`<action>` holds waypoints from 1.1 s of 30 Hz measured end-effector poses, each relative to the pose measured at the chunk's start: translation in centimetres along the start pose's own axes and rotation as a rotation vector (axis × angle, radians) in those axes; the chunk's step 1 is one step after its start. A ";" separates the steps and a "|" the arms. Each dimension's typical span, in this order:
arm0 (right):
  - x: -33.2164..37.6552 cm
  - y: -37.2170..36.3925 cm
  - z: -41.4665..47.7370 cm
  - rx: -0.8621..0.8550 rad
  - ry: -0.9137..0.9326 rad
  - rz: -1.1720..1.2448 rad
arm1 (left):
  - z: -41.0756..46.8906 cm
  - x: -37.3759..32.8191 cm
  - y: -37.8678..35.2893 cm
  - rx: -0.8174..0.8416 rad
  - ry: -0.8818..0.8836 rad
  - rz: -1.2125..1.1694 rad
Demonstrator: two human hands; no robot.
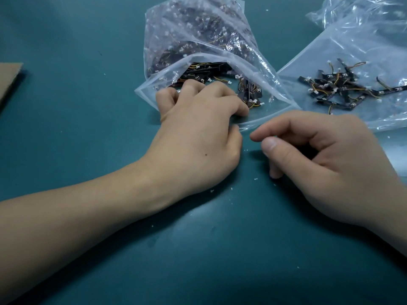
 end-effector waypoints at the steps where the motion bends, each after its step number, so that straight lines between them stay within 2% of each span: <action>1: 0.0 0.0 0.0 0.001 -0.003 -0.004 | 0.0 0.0 0.0 -0.009 -0.002 -0.003; 4: 0.1 0.1 -0.1 -0.013 -0.007 -0.019 | 0.0 -0.1 0.4 -0.072 0.008 -0.085; 7: -0.5 0.3 0.1 -0.126 -0.091 0.096 | 0.0 -0.2 1.1 -0.155 0.013 -0.286; 11: -1.1 0.5 0.3 -0.186 -0.157 0.232 | -0.1 -0.5 1.5 -0.123 -0.072 -0.499; 17: -0.8 0.4 0.4 -0.139 -0.108 0.125 | -0.4 -0.8 1.3 -0.065 -0.234 -0.529; 33: -0.4 0.7 0.3 -0.186 -0.105 0.187 | 0.3 -0.4 1.0 -0.004 -0.108 -0.711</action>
Point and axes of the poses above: each hand's wrist, its own z-axis towards the middle knuckle, its own y-axis out of the back of the hand, x = y × z, the point moved 3 cm from there along z, towards the middle knuckle, and after that the axes turned 7 degrees about y, right-handed, at the moved point
